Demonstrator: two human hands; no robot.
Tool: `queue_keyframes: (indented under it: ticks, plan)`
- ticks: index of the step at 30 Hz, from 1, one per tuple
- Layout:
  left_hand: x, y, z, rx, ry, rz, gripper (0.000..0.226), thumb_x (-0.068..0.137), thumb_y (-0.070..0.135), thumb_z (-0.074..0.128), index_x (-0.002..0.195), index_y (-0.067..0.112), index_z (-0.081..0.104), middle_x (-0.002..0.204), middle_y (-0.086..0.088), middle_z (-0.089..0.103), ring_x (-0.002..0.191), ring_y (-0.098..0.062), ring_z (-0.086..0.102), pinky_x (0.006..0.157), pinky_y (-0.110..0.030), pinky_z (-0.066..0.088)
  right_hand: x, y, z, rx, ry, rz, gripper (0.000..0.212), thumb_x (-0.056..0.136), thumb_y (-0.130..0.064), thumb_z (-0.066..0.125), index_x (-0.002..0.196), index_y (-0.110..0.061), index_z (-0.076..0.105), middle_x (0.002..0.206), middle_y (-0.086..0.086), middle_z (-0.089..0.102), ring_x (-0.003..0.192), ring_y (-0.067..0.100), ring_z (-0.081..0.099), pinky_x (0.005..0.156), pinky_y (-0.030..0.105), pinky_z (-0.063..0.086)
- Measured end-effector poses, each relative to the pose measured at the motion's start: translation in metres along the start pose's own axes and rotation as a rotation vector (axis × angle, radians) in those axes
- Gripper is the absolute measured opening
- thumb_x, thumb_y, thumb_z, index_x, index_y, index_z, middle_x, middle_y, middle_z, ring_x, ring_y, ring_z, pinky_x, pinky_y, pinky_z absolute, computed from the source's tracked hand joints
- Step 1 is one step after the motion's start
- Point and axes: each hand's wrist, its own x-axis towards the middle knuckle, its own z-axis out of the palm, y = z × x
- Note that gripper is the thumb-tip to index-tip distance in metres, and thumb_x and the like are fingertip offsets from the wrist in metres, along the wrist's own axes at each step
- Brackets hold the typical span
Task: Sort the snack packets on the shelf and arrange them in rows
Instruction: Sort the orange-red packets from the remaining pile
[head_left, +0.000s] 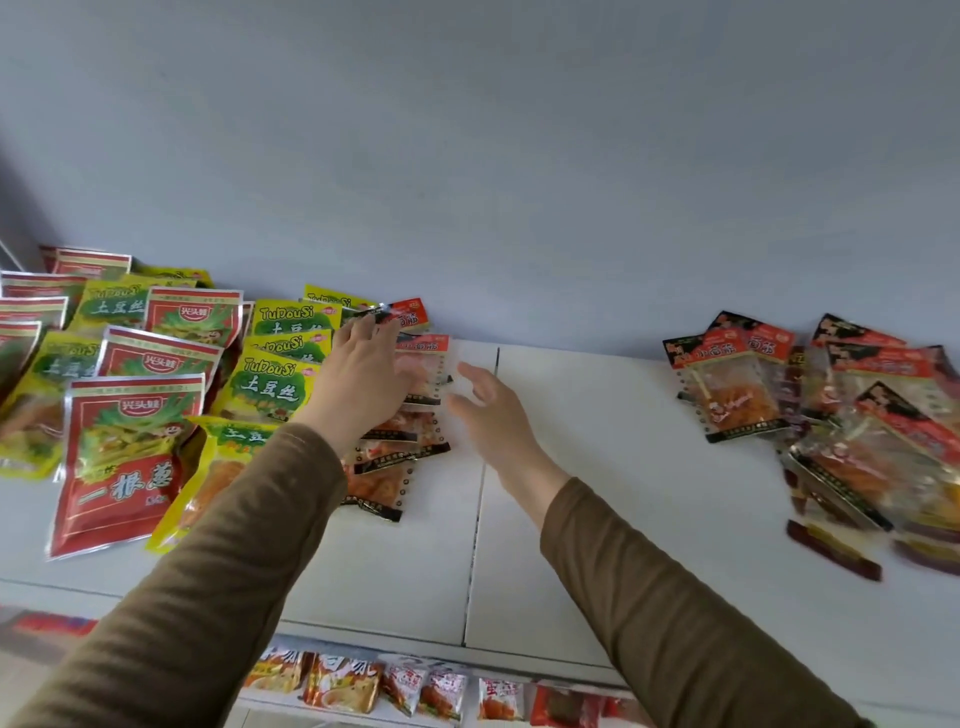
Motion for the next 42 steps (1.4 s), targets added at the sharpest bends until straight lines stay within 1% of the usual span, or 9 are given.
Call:
queue_keyframes:
  ticks: [4,8,15,23,29,35,37,40,42]
  plan:
    - [-0.002,0.025,0.01,-0.051,0.048,0.121,0.072,0.098,0.038,0.06,0.16,0.02,0.029,0.169,-0.005,0.021,0.157,-0.027,0.012,0.127,-0.044,0.013,-0.012,-0.001,-0.033,-0.244,0.055,-0.139,0.048,0.098,-0.027,0.058,0.145,-0.024,0.05,0.149,-0.005,0.05,0.138,0.014,0.043,0.101,0.022,0.033]
    - [-0.01,0.059,0.028,-0.031,0.033,0.247,0.076,0.097,0.04,0.064,0.161,0.02,0.028,0.171,-0.005,0.017,0.158,-0.024,0.006,0.127,-0.041,0.007,-0.028,0.001,-0.081,-0.584,0.15,-0.266,0.05,0.098,-0.031,0.06,0.145,-0.019,0.049,0.146,-0.001,0.053,0.139,0.02,0.039,0.113,0.036,0.036]
    - [-0.027,0.146,0.064,-0.01,0.001,0.333,0.075,0.098,0.042,0.062,0.161,0.021,0.027,0.171,-0.003,0.017,0.159,-0.023,0.005,0.128,-0.044,0.009,-0.066,0.02,-0.178,-0.93,0.24,-0.331,0.051,0.098,-0.038,0.058,0.144,-0.019,0.049,0.146,0.001,0.051,0.139,0.025,0.038,0.114,0.041,0.031]
    - [-0.054,0.272,0.114,-0.079,-0.059,0.369,0.075,0.097,0.043,0.065,0.16,0.023,0.03,0.169,-0.003,0.022,0.159,-0.024,0.008,0.128,-0.046,0.013,-0.107,0.061,-0.303,-1.01,0.215,-0.34,0.052,0.097,-0.042,0.057,0.145,-0.026,0.047,0.148,-0.007,0.048,0.142,0.023,0.033,0.115,0.051,0.029]
    - [-0.067,0.331,0.134,-0.138,-0.078,0.351,0.075,0.096,0.046,0.064,0.16,0.029,0.028,0.167,0.0,0.028,0.157,-0.024,0.016,0.126,-0.043,0.019,-0.116,0.081,-0.36,-1.007,0.231,-0.32,0.054,0.097,-0.047,0.054,0.146,-0.027,0.044,0.15,-0.005,0.047,0.145,0.024,0.032,0.118,0.05,0.025]
    - [-0.068,0.363,0.142,-0.183,-0.103,0.339,0.071,0.096,0.044,0.066,0.157,0.024,0.034,0.159,-0.003,0.042,0.146,-0.027,0.035,0.117,-0.042,0.033,-0.117,0.092,-0.409,-0.989,0.365,-0.25,0.058,0.095,-0.046,0.059,0.146,-0.024,0.043,0.144,-0.001,0.053,0.139,0.024,0.041,0.113,0.045,0.038]
    - [-0.068,0.37,0.149,-0.193,-0.126,0.319,0.069,0.096,0.046,0.065,0.154,0.023,0.037,0.156,-0.004,0.045,0.143,-0.027,0.041,0.114,-0.043,0.038,-0.121,0.097,-0.422,-0.996,0.41,-0.174,0.065,0.094,-0.047,0.061,0.149,-0.024,0.037,0.15,0.002,0.047,0.143,0.029,0.035,0.113,0.048,0.037]
    - [-0.07,0.379,0.162,-0.223,-0.169,0.258,0.064,0.096,0.052,0.061,0.149,0.022,0.042,0.145,-0.004,0.054,0.127,-0.026,0.054,0.102,-0.041,0.048,-0.126,0.105,-0.436,-1.002,0.437,-0.055,0.082,0.09,-0.056,0.063,0.155,-0.025,0.024,0.157,0.006,0.036,0.145,0.032,0.031,0.112,0.048,0.038]
    - [-0.071,0.385,0.172,-0.219,-0.188,0.246,0.067,0.095,0.058,0.06,0.148,0.021,0.043,0.146,-0.004,0.054,0.127,-0.025,0.054,0.102,-0.042,0.048,-0.126,0.11,-0.442,-1.019,0.428,0.012,0.095,0.085,-0.064,0.064,0.157,-0.024,0.016,0.159,0.009,0.033,0.145,0.033,0.031,0.111,0.049,0.039]
